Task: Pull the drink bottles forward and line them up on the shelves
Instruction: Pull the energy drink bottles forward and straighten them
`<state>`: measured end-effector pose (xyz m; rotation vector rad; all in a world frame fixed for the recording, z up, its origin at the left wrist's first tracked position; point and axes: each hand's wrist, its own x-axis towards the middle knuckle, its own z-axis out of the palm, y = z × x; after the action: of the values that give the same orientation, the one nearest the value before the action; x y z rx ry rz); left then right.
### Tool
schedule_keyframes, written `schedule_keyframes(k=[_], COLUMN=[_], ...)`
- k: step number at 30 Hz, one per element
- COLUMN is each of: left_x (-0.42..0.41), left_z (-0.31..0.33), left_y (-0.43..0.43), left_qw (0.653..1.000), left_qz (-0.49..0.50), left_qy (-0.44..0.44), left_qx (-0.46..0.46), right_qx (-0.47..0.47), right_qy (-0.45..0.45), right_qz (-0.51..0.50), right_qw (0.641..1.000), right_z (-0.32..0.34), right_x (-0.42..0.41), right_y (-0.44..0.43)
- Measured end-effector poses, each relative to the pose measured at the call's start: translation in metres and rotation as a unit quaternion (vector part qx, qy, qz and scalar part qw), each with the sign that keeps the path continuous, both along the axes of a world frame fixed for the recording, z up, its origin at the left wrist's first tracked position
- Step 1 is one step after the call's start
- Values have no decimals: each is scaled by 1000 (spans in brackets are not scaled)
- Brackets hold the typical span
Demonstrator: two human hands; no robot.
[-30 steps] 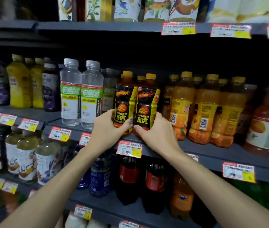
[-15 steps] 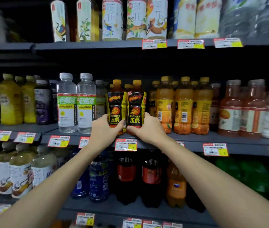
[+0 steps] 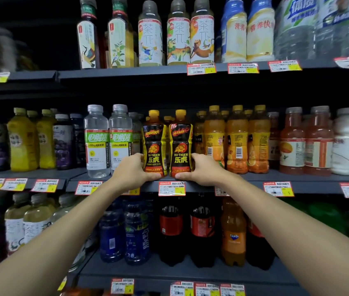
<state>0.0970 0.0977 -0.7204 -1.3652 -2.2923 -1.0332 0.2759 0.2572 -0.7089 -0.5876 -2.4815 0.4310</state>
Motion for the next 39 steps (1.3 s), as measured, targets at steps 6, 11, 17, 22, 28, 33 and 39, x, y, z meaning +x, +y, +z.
schedule_keyframes(k=[6,11,17,22,28,33,39], left_x=[-3,-4,-4,0,0,-3,-2], left_z=[2,6,8,5,10,17,17], left_y=[-4,-7,-10,-9,-8,-7,-5], left_qw=[999,998,997,996,995,995,995], left_qz=[7,-6,19,41,34,-10,-26], left_qy=[46,44,57,58,43,-3,-5], left_qx=[-22,-39,-52,-46,-80,-96,-93], right_qx=[18,-13,-29,-27,-6,16,22], right_qy=[-17,-43,-25,-30,-56,-67,-60], right_qz=[2,17,26,31,26,22,15], right_qw=[1000,999,999,999,998,997,998], right_z=[3,8,7,6,12,14,11], right_x=[-2,4,-1,-1,-1,0,-2], right_y=[-3,-4,-3,-2,-3,-1,1])
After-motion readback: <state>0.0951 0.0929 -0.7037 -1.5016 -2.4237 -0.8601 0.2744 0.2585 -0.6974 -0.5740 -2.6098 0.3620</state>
